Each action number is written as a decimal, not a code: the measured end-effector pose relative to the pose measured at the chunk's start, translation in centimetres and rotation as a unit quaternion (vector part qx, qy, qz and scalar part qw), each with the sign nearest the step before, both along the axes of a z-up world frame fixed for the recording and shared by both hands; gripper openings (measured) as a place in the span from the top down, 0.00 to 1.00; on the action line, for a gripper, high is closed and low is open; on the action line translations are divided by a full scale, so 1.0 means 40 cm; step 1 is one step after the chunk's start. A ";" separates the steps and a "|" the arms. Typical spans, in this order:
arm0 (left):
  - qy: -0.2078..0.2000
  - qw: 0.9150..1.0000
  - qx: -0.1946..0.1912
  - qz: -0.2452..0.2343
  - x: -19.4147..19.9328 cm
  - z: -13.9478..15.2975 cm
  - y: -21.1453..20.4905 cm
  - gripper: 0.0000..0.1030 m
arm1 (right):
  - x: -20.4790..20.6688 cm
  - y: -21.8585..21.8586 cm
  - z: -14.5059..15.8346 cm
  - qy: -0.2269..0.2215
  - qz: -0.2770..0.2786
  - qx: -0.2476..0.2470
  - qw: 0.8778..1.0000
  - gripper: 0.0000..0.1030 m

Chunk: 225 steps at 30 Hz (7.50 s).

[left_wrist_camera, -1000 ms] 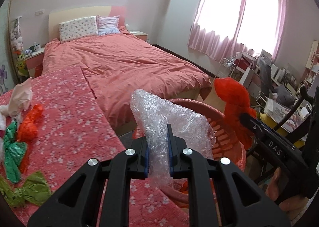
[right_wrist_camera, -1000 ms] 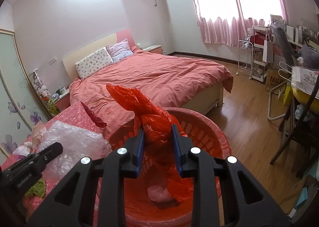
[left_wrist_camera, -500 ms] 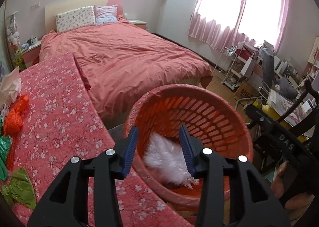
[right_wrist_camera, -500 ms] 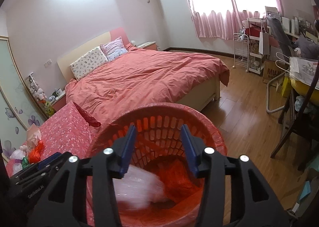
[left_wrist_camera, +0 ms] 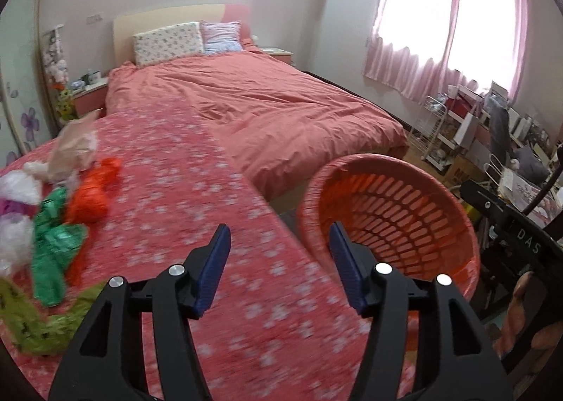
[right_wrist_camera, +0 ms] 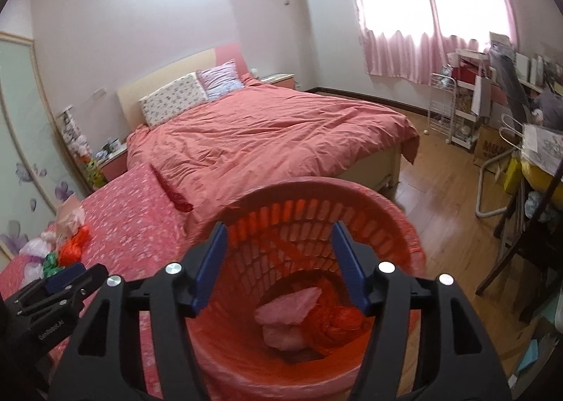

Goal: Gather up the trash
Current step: 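Move both tools back to the pile and close the right on the yellow-green bag, then grasp the clear bag with the left tool while the right carries the yellow-green bag to the basket, then hold both bags over the orange basket and open both tools, then move both tools back to the bag pile on the bed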

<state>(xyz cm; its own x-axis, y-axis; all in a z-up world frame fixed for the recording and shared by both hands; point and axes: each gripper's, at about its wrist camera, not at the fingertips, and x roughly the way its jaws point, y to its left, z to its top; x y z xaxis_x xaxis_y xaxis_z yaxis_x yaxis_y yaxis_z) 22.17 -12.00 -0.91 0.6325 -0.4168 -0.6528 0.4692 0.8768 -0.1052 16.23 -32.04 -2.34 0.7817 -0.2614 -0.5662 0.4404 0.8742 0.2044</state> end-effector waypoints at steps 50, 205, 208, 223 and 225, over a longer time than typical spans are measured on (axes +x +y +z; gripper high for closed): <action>-0.011 0.957 0.001 0.289 -0.004 -0.023 0.714 0.38 | 0.178 0.737 -0.109 0.117 0.322 -0.048 0.938 0.84; -0.028 0.978 0.044 0.200 0.058 0.003 0.429 0.02 | 0.166 0.404 0.010 0.008 0.175 -0.023 0.984 0.46; -0.026 0.967 0.044 0.250 0.064 0.011 0.540 0.02 | 0.213 0.510 0.010 0.013 0.216 -0.018 0.976 0.46; -0.010 0.925 0.042 0.378 0.051 -0.010 0.898 0.02 | 0.431 0.878 -0.056 0.071 0.313 -0.015 0.947 0.54; -0.009 0.924 0.037 0.380 0.049 -0.017 0.908 0.02 | 0.458 0.898 -0.066 0.081 0.308 -0.024 0.947 0.55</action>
<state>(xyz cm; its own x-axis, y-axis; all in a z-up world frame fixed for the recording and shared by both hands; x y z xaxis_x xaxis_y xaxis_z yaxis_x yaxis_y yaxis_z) 24.12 24.33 -1.60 0.7353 0.1972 -0.6484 -0.2836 0.9585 -0.0301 34.57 3.88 -4.99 0.6975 0.1882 -0.6914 -0.1351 0.9821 0.1311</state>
